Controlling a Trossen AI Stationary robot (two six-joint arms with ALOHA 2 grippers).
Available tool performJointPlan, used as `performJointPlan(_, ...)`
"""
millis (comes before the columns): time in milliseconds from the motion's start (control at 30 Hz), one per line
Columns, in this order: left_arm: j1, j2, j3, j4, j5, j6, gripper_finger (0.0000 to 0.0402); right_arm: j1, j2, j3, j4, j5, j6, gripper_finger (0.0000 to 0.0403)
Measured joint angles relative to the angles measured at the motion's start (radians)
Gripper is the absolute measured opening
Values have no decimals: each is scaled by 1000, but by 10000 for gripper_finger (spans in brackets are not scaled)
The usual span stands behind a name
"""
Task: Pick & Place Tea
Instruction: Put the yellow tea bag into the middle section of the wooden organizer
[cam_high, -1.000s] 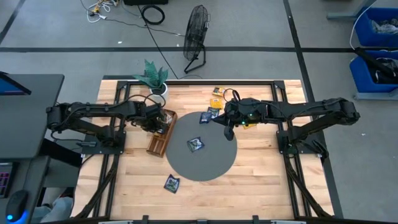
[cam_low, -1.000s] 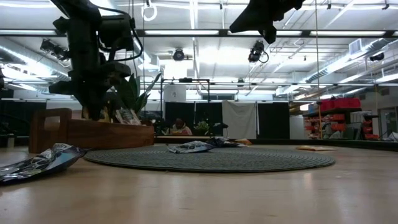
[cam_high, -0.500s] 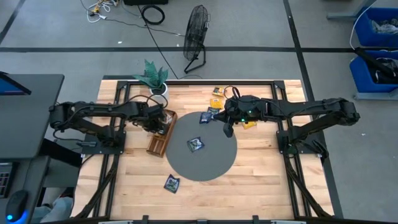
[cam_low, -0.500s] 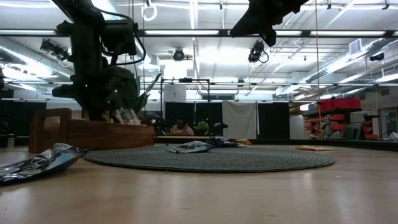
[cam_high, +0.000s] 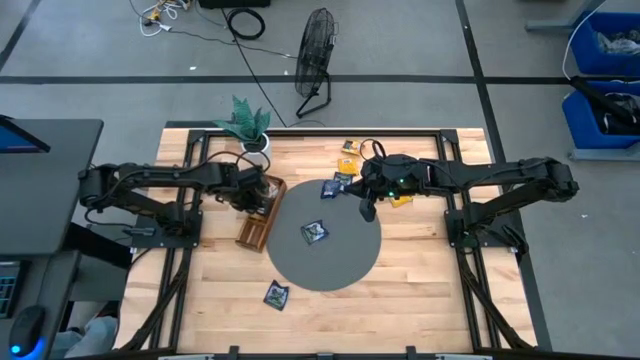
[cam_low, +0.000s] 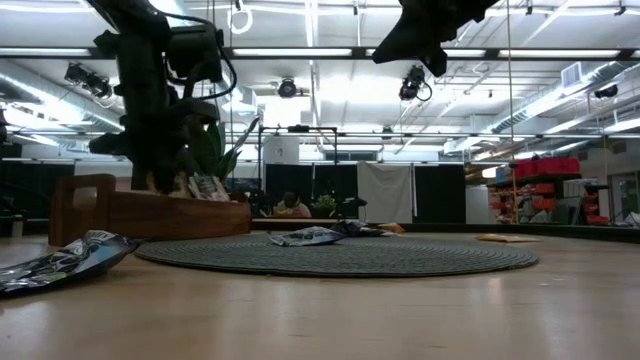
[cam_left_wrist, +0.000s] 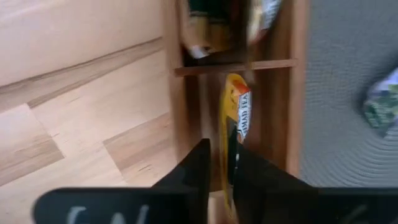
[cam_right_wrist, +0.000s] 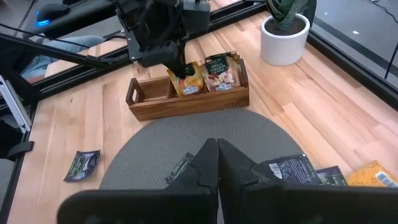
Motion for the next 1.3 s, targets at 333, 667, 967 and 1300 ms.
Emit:
performJointPlan(333, 0, -5, 87, -57, 3, 63, 133, 0, 0, 0, -8, -8, 10, 0)
performJointPlan(667, 0, -5, 92, -73, 3, 59, 138, 0, 0, 0, -8, -7, 10, 0)
performJointPlan(967, -18, -41, 225, -84, -47, 79, 138, -68, 3, -3, -409, 100, 218, 8)
performJointPlan(1300, -20, -45, 431, 17, -116, 254, 138, -279, 10, -68, -698, 25, 298, 137)
